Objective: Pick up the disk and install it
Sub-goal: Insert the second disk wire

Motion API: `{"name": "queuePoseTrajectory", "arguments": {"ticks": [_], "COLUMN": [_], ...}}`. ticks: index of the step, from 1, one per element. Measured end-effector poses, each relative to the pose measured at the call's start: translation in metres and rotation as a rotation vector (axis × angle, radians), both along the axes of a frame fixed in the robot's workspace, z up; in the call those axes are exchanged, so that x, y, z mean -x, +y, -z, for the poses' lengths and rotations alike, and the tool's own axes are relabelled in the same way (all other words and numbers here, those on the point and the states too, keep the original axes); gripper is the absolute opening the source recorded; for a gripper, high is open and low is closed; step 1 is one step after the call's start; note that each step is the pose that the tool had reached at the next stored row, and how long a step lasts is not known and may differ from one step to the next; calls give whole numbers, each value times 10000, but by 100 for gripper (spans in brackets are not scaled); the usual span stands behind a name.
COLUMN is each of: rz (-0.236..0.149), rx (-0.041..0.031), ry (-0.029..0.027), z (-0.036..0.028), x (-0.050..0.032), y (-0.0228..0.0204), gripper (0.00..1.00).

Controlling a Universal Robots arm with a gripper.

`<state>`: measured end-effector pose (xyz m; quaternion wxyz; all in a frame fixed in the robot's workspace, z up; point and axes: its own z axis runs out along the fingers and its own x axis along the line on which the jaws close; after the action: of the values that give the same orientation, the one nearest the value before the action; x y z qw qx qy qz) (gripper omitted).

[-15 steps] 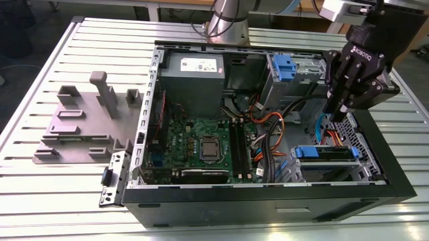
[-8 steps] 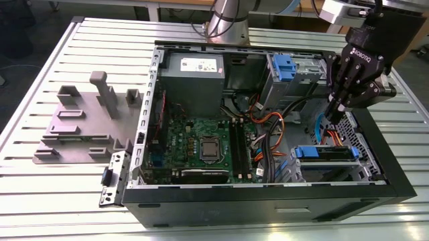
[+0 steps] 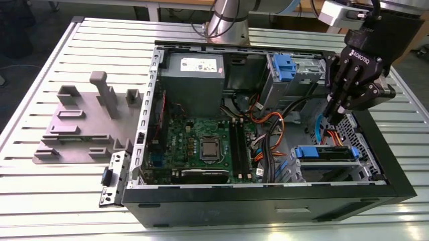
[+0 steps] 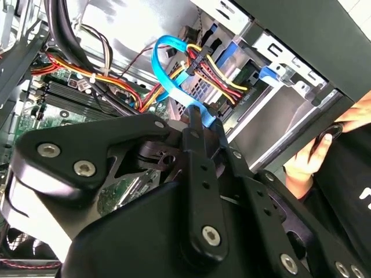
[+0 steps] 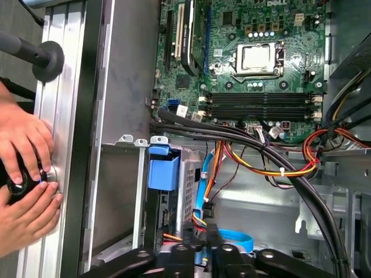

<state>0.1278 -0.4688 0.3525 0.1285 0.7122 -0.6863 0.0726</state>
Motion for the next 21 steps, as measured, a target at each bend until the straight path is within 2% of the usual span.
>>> {"name": "queuePoseTrajectory", "arguments": {"ticks": [1, 5, 7, 8, 12, 15, 21], "rz": [0, -1, 0, 0, -6, -23, -67], "rx": [0, 18, 30, 31, 26, 25, 27], "ry": [0, 0, 1, 0, -13, -92, -319], "z": [9, 46, 48, 48, 54, 57, 66], "x": [0, -3, -3, -3, 5, 33, 99], "y": [0, 0, 0, 0, -5, -12, -39], "gripper": [24, 24, 22, 16, 16, 16, 16]}}
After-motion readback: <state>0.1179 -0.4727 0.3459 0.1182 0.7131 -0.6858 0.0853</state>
